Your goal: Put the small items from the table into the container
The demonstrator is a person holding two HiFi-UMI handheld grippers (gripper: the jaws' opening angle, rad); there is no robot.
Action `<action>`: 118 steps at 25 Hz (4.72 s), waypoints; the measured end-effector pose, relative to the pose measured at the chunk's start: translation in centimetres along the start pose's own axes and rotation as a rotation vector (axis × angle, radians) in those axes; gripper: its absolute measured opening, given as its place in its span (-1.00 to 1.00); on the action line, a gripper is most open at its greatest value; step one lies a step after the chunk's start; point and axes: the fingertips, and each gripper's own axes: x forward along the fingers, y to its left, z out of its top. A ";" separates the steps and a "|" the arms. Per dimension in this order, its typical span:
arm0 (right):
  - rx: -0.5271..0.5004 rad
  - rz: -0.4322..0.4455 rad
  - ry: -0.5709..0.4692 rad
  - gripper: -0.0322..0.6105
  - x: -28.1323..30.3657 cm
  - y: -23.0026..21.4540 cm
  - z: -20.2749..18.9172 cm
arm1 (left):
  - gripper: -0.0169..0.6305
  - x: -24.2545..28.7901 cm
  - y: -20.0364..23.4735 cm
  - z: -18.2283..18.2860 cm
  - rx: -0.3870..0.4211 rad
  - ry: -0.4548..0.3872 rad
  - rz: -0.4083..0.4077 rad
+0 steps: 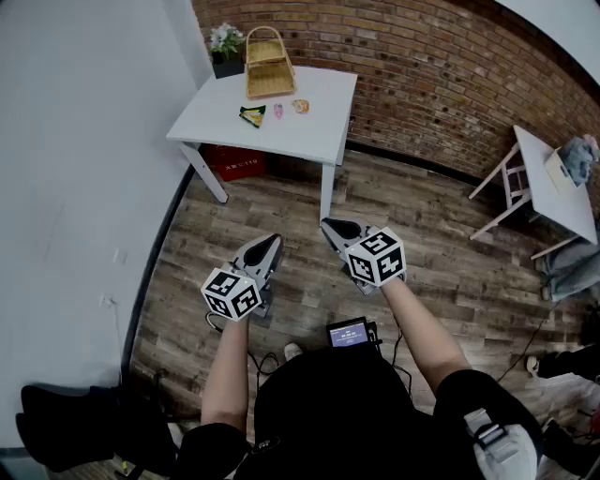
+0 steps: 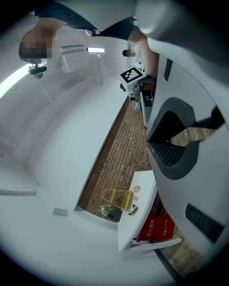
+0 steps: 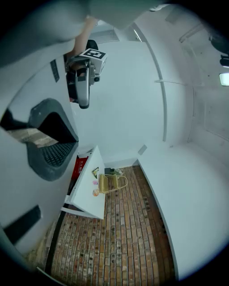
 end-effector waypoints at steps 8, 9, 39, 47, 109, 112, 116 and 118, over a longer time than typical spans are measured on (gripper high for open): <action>-0.002 -0.005 0.003 -0.86 -0.4 0.0 -0.4 | -0.92 0.1 -0.5 0.0 0.015 0.005 -0.007; 0.000 -0.005 0.002 -0.86 -0.5 0.0 -0.4 | -0.92 0.1 -0.6 0.0 0.017 0.007 -0.007; 0.049 0.034 0.003 -0.86 -3.1 -4.9 -2.1 | -0.92 3.9 -2.3 -0.9 0.036 0.020 0.049; 0.058 0.049 0.021 -0.86 -1.7 -7.5 -2.3 | -0.92 5.2 0.1 -0.6 -0.025 -0.012 0.090; 0.212 -0.041 0.155 -0.86 36.6 -36.8 10.7 | -0.92 32.2 42.3 8.6 -0.176 0.145 0.096; 0.217 -0.056 0.156 -0.86 37.2 -36.5 10.8 | -0.92 32.0 42.6 8.0 -0.147 0.182 0.073; 0.213 -0.076 0.156 -0.86 38.0 -35.7 11.3 | -0.92 31.2 43.6 7.7 -0.142 0.200 0.058; 0.208 -0.092 0.151 -0.86 38.2 -35.7 11.8 | -0.92 31.0 44.3 8.0 -0.141 0.198 0.050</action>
